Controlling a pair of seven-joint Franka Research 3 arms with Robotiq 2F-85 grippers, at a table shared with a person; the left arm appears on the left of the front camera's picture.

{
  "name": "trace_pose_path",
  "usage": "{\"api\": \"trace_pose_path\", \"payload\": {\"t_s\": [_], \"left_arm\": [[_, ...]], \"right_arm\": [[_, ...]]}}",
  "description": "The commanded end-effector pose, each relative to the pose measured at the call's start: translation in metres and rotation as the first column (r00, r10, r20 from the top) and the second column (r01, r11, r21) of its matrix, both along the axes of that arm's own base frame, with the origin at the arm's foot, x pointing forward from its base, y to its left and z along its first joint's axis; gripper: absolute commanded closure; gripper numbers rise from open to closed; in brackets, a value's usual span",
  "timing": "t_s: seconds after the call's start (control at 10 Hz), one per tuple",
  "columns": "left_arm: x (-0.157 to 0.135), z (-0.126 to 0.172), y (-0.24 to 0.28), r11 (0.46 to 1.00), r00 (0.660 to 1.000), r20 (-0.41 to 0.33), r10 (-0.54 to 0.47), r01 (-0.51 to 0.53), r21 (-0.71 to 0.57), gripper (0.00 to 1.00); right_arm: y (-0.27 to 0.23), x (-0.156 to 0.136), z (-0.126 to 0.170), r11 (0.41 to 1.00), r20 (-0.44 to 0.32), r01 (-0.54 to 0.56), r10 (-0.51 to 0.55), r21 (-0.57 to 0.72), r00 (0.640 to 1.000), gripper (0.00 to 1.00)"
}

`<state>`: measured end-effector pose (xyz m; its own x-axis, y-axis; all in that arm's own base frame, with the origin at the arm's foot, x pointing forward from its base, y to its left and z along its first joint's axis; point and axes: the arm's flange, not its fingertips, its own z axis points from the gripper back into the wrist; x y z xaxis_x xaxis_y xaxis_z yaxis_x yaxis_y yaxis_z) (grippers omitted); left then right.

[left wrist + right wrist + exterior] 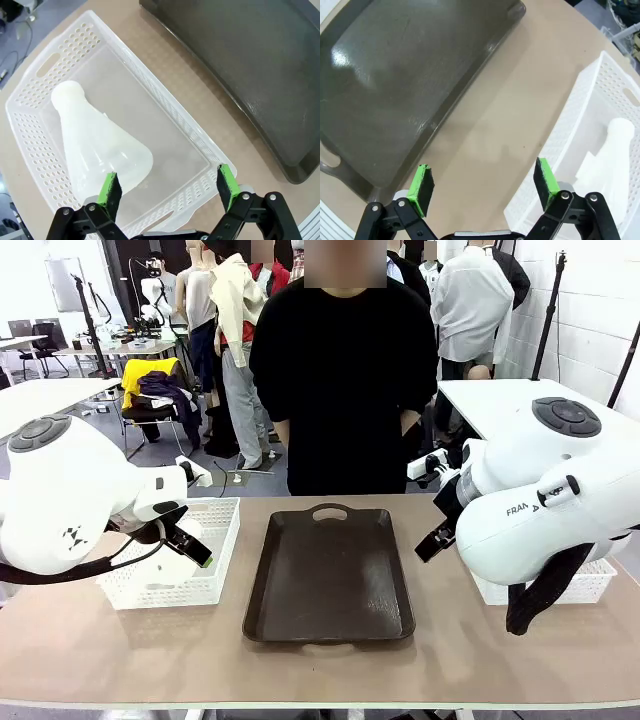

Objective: Prepare the laboratory tools.
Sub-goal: Pick up the Big flask that the person points to.

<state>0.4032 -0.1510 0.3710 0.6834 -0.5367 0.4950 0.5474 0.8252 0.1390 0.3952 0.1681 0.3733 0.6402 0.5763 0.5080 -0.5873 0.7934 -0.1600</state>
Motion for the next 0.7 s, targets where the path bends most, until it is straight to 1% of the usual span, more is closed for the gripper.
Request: {"api": "trace_pose_path", "payload": {"t_s": [0.0,0.6], "left_arm": [[-0.0001,0.0001,0.0000,1.000,1.000,0.000,0.000,0.000,0.000,0.00],[-0.0001,0.0001,0.0000,1.000,1.000,0.000,0.000,0.000,0.000,0.00]], "right_arm": [[0.0000,0.0000,0.0000,1.000,0.000,0.000,0.000,0.000,1.000,0.00],[0.0000,0.0000,0.0000,1.000,0.000,0.000,0.000,0.000,1.000,0.00]]}}
